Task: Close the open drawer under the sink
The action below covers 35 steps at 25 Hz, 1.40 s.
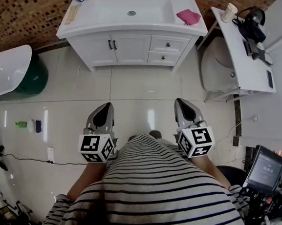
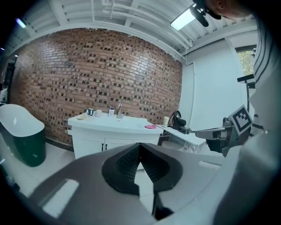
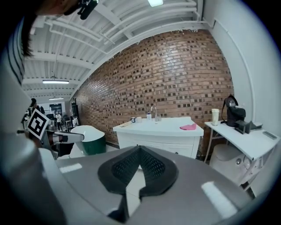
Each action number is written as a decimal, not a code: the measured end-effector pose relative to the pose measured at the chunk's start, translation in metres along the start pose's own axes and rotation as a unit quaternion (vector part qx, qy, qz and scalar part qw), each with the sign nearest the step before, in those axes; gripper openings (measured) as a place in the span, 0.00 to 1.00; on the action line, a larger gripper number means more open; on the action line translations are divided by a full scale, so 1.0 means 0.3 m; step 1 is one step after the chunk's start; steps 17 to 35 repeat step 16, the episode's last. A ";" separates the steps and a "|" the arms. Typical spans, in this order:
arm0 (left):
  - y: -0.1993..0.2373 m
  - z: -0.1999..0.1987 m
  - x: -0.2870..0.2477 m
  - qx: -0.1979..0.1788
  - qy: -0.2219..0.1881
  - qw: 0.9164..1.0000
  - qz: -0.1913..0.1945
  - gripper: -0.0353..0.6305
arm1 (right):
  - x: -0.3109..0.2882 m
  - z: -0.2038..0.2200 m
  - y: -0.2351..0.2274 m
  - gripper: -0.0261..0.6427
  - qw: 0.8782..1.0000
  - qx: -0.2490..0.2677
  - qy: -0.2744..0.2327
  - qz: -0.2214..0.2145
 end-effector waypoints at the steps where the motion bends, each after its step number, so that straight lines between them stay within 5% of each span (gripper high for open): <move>1: -0.008 0.005 0.020 -0.001 -0.003 1.000 0.002 0.07 | 0.016 0.001 0.016 0.04 1.000 0.004 -0.002 -0.002; 16: -0.194 -0.020 0.001 -0.029 -0.004 0.999 0.022 0.07 | 0.129 -0.026 -0.051 0.04 0.999 0.029 -0.008 -0.013; 35: -0.194 -0.020 0.001 -0.029 -0.004 0.999 0.022 0.07 | 0.129 -0.026 -0.051 0.04 0.999 0.029 -0.008 -0.013</move>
Point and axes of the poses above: the fingertips, and each gripper's own axes: x backward along the fingers, y to its left, z out of its underside, the point moved 4 cm from there along x, backward along the fingers, and after that the axes turned 5 degrees about x, right-handed, at the moved point
